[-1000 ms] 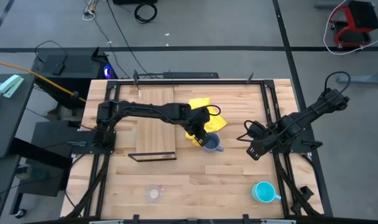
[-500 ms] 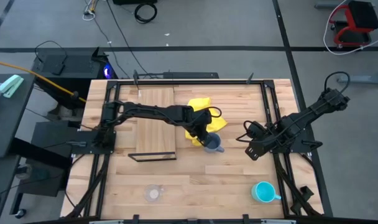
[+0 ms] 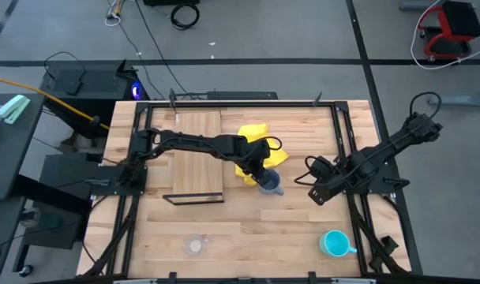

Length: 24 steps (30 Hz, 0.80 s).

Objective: Stack small to large cups/mugs on shelf
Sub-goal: Put the violet mug on the shelf

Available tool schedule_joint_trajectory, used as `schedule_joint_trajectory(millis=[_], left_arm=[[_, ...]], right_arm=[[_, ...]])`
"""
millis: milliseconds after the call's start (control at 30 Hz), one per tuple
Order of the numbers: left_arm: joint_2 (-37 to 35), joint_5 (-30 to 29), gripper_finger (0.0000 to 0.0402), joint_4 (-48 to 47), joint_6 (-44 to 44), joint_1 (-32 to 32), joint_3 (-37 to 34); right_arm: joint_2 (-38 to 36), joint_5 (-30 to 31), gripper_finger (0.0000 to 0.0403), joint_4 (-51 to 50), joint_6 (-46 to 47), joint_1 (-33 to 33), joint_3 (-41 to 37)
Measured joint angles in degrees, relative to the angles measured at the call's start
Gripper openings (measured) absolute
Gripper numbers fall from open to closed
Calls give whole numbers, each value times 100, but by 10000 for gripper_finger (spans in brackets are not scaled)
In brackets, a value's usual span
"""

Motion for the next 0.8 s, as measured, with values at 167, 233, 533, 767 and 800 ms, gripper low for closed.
schedule_joint_trajectory(millis=[167,233,533,767,800], left_arm=[[0,-14,95,3,-31,13,-6],[0,-14,89,3,-72,21,-6],[-7,-36,29,-6,-151,37,-12],[-7,-24,23,73,-176,40,98],[-7,-23,23,58,-175,39,191]], right_arm=[[10,2,121,56,0,0,0],[12,0,121,56,0,0,0],[12,1,121,58,0,0,0],[12,44,121,58,0,0,0],[12,42,121,58,0,0,0]])
